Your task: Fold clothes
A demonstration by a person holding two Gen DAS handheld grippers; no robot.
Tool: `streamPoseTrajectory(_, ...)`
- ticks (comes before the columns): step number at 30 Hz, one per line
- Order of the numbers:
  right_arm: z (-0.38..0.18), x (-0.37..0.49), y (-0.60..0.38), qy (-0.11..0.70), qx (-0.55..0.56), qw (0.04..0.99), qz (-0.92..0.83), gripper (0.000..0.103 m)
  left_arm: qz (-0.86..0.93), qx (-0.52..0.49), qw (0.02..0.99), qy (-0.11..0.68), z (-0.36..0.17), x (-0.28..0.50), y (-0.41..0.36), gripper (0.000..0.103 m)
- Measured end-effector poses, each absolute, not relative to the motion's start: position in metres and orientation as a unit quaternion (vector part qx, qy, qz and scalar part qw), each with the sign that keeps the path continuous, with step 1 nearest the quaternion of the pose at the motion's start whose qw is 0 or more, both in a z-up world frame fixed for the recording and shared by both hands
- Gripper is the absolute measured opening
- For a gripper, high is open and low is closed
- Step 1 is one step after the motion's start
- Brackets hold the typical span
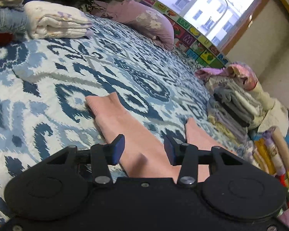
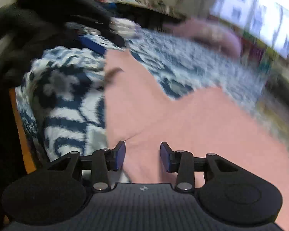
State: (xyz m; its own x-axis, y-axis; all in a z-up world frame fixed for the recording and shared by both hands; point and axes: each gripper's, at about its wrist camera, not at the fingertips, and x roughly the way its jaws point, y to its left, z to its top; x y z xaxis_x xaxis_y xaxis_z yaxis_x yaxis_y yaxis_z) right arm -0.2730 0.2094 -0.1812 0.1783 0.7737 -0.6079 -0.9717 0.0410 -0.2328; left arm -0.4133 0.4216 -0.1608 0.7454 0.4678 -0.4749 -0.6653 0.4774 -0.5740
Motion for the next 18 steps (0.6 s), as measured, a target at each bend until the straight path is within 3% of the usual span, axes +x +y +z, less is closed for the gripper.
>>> streamPoseTrajectory(5,-0.153,-0.257,0.183,0.191,-0.220,0.733,0.615,0.037,0.283,-0.368,0.875,0.139,-0.149,-0.398,0.395,0.043)
streamPoseTrajectory(9,-0.132,-0.171,0.140,0.280,-0.089,0.768,0.570,0.037,0.229,-0.274,0.909,0.215,-0.145,-0.351,0.340,0.041)
streamPoseTrajectory(11,-0.131,-0.127,0.115,0.320,-0.033,0.775,0.545,0.037,0.196,-0.239,0.920,0.242,-0.147,-0.328,0.314,0.034)
streamPoseTrajectory(16,-0.128,-0.090,0.070,0.333,-0.040,0.781,0.527,0.020,0.129,-0.171,0.929,0.301,-0.162,-0.279,0.258,0.029)
streamPoseTrajectory(18,-0.129,-0.095,0.064,0.329,-0.075,0.772,0.539,0.019,0.112,-0.143,0.929,0.324,-0.169,-0.264,0.240,0.028)
